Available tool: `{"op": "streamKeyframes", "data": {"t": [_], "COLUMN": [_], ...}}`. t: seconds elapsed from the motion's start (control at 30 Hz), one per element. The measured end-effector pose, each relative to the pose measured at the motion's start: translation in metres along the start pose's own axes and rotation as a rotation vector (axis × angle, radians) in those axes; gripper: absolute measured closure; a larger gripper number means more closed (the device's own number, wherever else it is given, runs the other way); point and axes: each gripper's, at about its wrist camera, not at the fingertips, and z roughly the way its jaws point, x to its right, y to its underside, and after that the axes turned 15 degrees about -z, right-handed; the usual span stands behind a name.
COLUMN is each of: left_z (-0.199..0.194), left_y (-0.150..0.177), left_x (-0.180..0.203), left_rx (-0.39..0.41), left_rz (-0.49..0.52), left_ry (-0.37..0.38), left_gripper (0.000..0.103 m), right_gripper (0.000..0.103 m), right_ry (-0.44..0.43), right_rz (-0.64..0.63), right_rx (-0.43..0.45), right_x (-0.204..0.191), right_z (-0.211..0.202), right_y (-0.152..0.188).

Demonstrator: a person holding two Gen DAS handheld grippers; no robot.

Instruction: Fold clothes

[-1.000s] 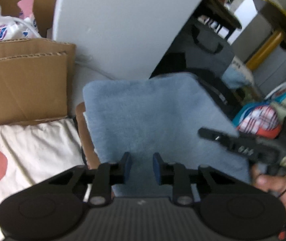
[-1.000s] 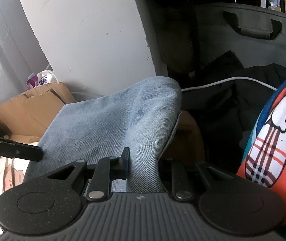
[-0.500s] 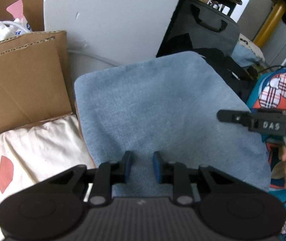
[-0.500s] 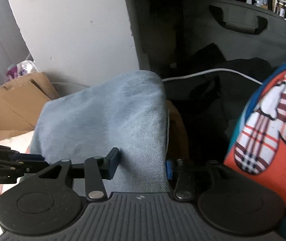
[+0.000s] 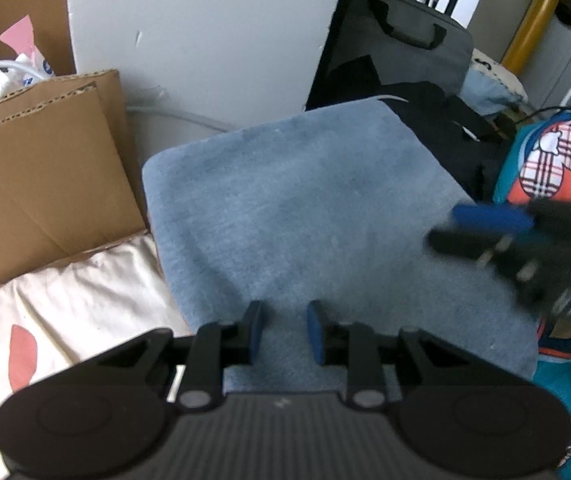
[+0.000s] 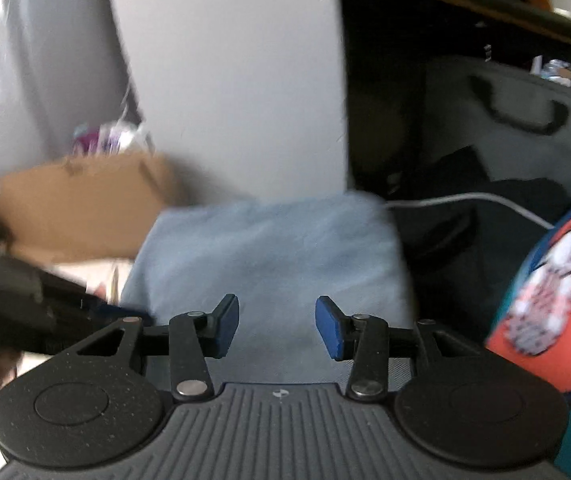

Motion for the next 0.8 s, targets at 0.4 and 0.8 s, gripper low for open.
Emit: {"op": "streamKeyframes", "data": {"t": [0.4,0.8], "left_z": [0.001,-0.015], "left_y": [0.001,-0.032], "left_x": [0.002,0.011], "left_rx": [-0.014,0.031], "left_rz": [0.039,0.099], "left_ry": [-0.014,0.039], "left_gripper": [0.075,0.078], "right_gripper": [0.054,0.054], "right_ry": [-0.014,0.017], "right_rz": [-0.003,0.042], "right_rx": [-0.107,-0.032], "right_x": [-0.019,0.004], "right_z": [0.045,0.04], "right_y": [0.03,0.01]}}
